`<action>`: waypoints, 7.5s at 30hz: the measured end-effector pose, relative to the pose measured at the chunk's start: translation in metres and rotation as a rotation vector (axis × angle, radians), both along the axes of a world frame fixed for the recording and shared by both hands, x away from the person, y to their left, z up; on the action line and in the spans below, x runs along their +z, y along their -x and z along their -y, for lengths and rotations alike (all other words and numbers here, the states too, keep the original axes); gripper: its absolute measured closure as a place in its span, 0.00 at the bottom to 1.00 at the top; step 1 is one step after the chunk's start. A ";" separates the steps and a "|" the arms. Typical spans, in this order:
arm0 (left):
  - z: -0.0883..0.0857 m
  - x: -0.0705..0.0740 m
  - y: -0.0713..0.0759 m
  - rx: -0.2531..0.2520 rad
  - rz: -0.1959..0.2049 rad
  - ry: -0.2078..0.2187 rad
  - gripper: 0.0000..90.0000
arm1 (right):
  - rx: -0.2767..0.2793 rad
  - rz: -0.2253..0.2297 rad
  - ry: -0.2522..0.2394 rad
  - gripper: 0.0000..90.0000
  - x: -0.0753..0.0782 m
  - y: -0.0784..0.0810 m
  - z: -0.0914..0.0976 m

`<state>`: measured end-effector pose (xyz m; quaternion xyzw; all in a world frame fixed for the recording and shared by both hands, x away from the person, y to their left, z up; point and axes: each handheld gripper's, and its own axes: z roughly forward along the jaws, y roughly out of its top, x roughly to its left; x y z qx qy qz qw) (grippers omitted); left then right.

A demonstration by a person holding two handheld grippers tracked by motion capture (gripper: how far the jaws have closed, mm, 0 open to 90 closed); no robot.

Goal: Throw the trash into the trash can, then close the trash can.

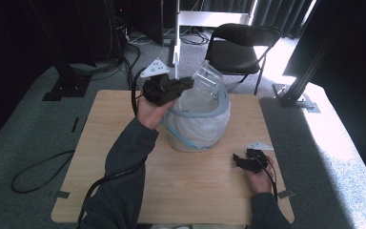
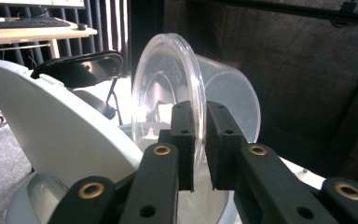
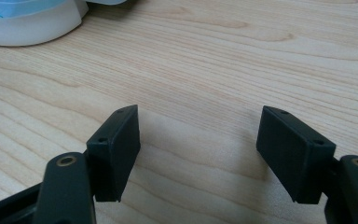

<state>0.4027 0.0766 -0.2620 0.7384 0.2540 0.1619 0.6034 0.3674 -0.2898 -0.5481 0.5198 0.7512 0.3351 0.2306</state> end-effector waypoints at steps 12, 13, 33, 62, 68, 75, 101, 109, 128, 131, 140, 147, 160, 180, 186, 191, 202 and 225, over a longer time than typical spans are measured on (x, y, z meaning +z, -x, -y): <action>0.000 0.003 0.005 0.006 0.028 -0.007 0.79 | 0.001 -0.001 -0.001 0.32 0.000 0.000 0.000; -0.001 0.004 0.006 0.010 0.032 -0.006 0.78 | 0.001 -0.001 -0.001 0.32 0.000 0.000 0.000; -0.032 0.010 0.011 0.028 0.040 0.084 0.73 | 0.004 -0.001 0.000 0.32 0.000 0.000 0.000; -0.059 0.002 -0.001 0.100 0.005 0.113 0.86 | 0.006 -0.003 -0.001 0.32 0.000 0.001 -0.001; -0.057 -0.001 -0.006 0.105 -0.009 0.115 0.96 | 0.007 -0.003 -0.001 0.32 0.000 0.001 -0.001; -0.055 -0.005 -0.013 0.113 -0.025 0.119 1.00 | 0.007 -0.003 -0.001 0.32 0.000 0.001 -0.001; -0.044 -0.012 -0.030 0.097 -0.050 0.127 1.00 | 0.006 -0.003 -0.002 0.32 0.000 0.001 -0.001; -0.039 -0.013 -0.031 0.087 -0.054 0.123 1.00 | 0.007 -0.003 -0.002 0.32 0.000 0.001 -0.001; -0.015 -0.023 -0.035 0.058 -0.073 0.078 1.00 | 0.007 -0.003 -0.003 0.32 0.000 0.002 -0.002; -0.012 -0.024 -0.037 0.057 -0.076 0.076 1.00 | 0.007 -0.003 -0.003 0.32 0.000 0.002 -0.002; 0.000 -0.030 -0.040 0.048 -0.088 0.035 1.00 | 0.007 -0.003 -0.003 0.32 0.000 0.002 -0.002; 0.007 -0.037 -0.044 0.042 -0.104 0.010 1.00 | 0.008 -0.003 -0.003 0.32 0.000 0.002 -0.002; 0.021 -0.044 -0.046 0.040 -0.127 -0.062 1.00 | 0.008 -0.003 -0.002 0.32 0.000 0.002 -0.002; 0.040 -0.050 -0.049 0.035 -0.151 -0.115 1.00 | 0.012 -0.002 -0.003 0.32 0.000 0.003 -0.002; 0.042 -0.051 -0.049 0.041 -0.154 -0.134 1.00 | 0.012 -0.002 -0.003 0.32 0.000 0.003 -0.002; 0.045 -0.052 -0.048 0.047 -0.164 -0.142 1.00 | 0.012 -0.002 -0.003 0.32 0.000 0.003 -0.002; 0.050 -0.052 -0.046 0.057 -0.165 -0.169 1.00 | 0.013 -0.003 -0.003 0.32 0.000 0.002 -0.002; 0.059 -0.053 -0.040 0.138 -0.143 -0.227 1.00 | 0.013 -0.003 -0.003 0.32 0.000 0.003 -0.002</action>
